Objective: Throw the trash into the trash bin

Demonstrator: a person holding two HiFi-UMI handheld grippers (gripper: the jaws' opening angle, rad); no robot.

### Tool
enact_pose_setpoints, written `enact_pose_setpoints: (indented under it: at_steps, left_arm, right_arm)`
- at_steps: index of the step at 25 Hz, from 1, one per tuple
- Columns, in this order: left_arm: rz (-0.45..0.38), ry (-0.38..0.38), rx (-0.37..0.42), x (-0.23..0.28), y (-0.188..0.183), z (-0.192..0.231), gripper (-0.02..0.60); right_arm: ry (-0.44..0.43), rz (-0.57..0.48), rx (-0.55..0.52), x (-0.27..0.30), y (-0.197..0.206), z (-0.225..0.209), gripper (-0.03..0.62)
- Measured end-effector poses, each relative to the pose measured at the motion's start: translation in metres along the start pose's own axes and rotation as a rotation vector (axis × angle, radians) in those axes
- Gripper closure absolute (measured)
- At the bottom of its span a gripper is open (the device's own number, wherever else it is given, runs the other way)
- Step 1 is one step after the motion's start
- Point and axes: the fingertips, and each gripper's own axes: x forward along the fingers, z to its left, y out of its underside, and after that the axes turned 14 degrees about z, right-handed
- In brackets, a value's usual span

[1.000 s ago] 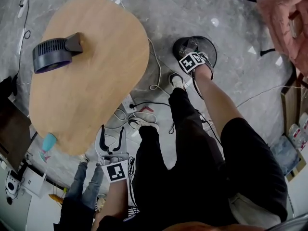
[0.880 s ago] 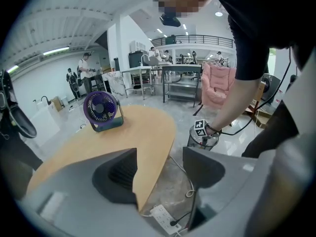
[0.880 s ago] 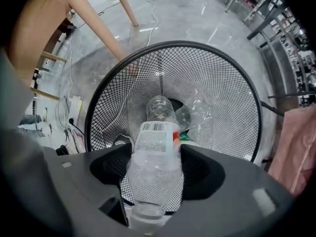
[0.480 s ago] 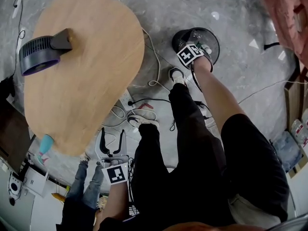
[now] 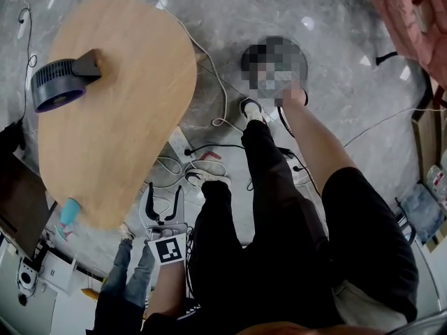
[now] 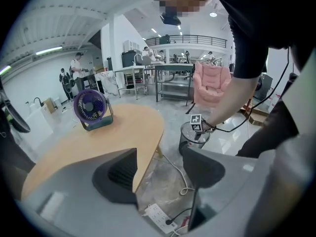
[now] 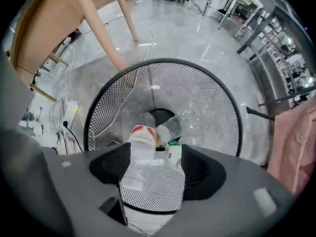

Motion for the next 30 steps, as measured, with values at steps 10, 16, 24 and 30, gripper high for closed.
enact_pose_setpoints:
  at_steps: [10, 16, 24, 30]
  left_arm:
    - [-0.094, 0.006, 0.054, -0.035, -0.025, -0.007, 0.282]
    - [-0.158, -0.023, 0.066, -0.072, -0.036, 0.002, 0.282]
    - [-0.205, -0.110, 0.085, -0.143, -0.025, 0.027, 0.282]
    - [-0.199, -0.191, 0.085, -0.195, -0.013, 0.047, 0.282]
  right_arm:
    - [-0.029, -0.211, 0.104, -0.090, 0.037, 0.012, 0.243]
    - [-0.032, -0.304, 0.154, -0.145, 0.074, 0.032, 0.244]
    - [-0.032, -0.461, 0.131, -0.256, 0.105, 0.064, 0.260]
    - [-0.034, -0.597, 0.088, -0.352, 0.112, 0.088, 0.282]
